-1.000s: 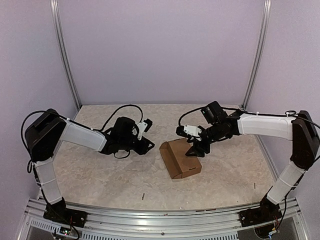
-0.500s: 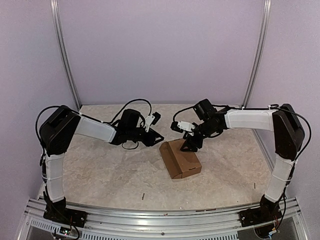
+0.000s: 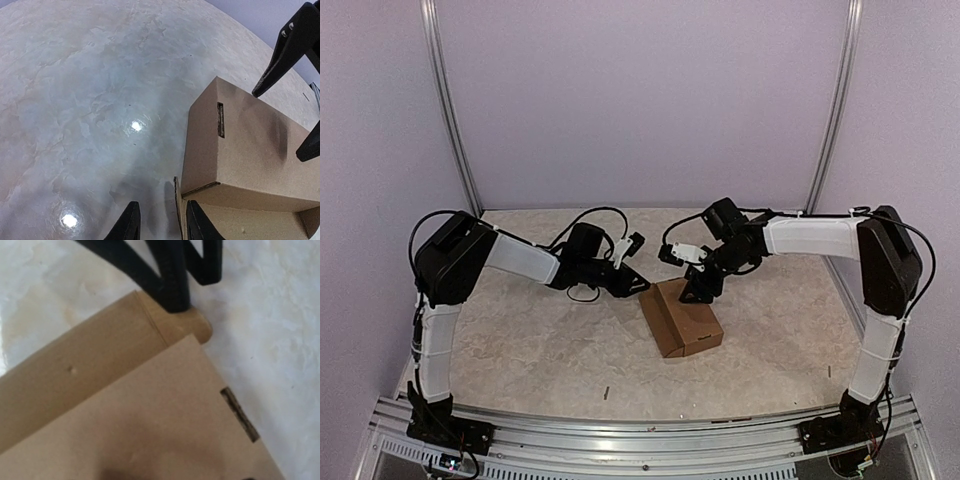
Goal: Fold the paper box
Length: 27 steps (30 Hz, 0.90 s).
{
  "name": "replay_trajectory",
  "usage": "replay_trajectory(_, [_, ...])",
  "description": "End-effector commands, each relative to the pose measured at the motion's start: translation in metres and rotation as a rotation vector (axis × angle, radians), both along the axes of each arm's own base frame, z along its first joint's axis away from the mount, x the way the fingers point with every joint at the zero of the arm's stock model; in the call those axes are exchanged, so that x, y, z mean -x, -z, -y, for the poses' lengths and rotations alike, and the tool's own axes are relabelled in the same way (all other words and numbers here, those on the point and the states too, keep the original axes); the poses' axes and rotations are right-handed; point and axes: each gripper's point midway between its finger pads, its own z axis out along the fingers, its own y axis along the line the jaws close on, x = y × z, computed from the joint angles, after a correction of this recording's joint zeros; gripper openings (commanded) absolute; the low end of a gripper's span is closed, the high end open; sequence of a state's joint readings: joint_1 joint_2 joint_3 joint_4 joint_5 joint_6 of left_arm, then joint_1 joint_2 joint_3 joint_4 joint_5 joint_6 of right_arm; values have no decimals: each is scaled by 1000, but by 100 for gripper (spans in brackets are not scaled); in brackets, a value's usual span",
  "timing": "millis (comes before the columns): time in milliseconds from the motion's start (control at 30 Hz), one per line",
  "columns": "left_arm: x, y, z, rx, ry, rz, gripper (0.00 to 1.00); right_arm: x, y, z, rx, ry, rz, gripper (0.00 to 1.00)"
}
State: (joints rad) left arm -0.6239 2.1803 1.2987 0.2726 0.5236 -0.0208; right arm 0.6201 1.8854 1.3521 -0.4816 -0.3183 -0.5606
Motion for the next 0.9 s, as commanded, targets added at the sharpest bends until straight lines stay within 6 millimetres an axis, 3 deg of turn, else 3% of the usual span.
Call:
replay_trajectory(0, [1, 4, 8, 15, 41, -44, 28, 3, 11, -1, 48, -11, -15, 68])
replay_trajectory(333, [7, 9, 12, 31, 79, -81, 1, 11, 21, -4, 55, -22, -41, 68])
replay_trajectory(867, [32, -17, -4, 124, 26, 13, 0, 8, 31, 0, 87, 0, -50, 67])
